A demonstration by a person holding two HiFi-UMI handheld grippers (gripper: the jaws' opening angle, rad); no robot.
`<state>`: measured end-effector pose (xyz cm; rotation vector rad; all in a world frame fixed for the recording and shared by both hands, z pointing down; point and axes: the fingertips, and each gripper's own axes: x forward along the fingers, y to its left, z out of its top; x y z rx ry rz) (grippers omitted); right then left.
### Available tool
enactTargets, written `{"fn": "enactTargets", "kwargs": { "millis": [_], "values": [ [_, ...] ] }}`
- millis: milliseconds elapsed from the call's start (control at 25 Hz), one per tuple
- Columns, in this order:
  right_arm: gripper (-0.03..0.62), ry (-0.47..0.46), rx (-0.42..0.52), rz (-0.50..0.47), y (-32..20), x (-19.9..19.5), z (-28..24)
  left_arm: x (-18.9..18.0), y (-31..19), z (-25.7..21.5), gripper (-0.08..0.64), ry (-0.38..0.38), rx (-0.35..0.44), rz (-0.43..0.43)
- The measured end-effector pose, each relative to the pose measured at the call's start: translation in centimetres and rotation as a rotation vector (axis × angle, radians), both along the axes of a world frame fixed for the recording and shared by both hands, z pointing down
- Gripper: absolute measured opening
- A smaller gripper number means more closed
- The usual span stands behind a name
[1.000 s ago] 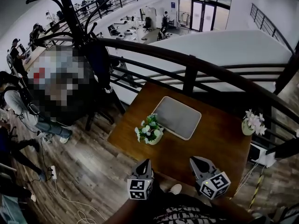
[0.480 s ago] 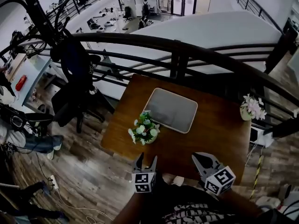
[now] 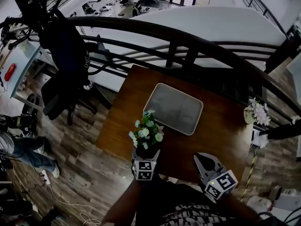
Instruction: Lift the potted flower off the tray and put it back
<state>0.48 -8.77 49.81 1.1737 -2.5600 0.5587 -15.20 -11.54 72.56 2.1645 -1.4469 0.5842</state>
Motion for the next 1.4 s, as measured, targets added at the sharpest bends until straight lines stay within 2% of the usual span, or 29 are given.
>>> {"fn": "enactTargets", "kwargs": {
  "millis": [280,480,760,960,1160,1400],
  "values": [
    [-0.008,0.025,-0.026,0.013,-2.9,-1.6,1.8,-1.8,-3.5,1.0,0.414,-0.019,0.031,-0.004],
    [-0.008,0.033,-0.011,0.047,-7.0,-1.7,1.9,-0.8,-5.3,0.6,0.417,-0.032,0.072,0.057],
    [-0.008,0.029,0.029,0.045,-12.4,-3.0,2.5,-0.1,-6.7,1.1,0.423,-0.038,0.116,0.062],
    [-0.008,0.019,0.014,0.036,-13.2,-3.8,3.6,0.3,-6.6,1.2,0.428,-0.032,0.146,0.053],
    [-0.008,0.011,-0.008,0.026,-13.3,-4.3,4.9,0.6,-7.4,2.4,0.463,-0.015,0.122,0.054],
    [-0.008,0.029,-0.045,0.042,-12.8,-3.8,6.4,0.0,-7.6,2.3,0.466,-0.025,0.141,0.049]
  ]
}}
